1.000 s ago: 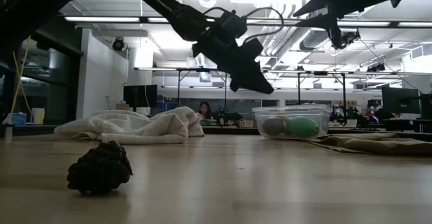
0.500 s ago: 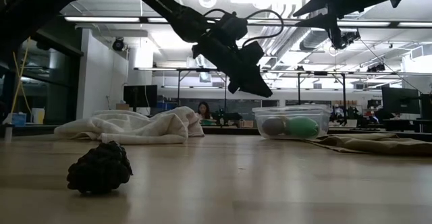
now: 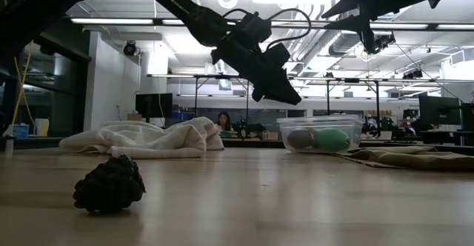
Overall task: Pick and placing Produce into tupperware
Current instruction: Put the blackberry into the transparent bin
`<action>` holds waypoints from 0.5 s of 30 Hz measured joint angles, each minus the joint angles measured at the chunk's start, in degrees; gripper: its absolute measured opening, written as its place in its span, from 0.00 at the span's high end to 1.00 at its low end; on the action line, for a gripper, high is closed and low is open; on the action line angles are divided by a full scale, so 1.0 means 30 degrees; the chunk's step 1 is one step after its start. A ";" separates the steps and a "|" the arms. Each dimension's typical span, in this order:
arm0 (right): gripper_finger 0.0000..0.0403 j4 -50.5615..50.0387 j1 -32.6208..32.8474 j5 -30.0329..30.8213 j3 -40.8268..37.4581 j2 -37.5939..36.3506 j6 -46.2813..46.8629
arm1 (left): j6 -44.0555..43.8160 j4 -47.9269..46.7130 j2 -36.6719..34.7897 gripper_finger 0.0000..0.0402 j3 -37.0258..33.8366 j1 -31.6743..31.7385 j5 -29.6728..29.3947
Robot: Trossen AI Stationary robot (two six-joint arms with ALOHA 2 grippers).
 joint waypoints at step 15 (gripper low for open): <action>0.73 -0.0045 0.0044 -0.1381 -0.0015 -0.0277 -0.0339 | 0.0786 -0.6559 -0.4113 0.90 0.0007 0.1376 0.5742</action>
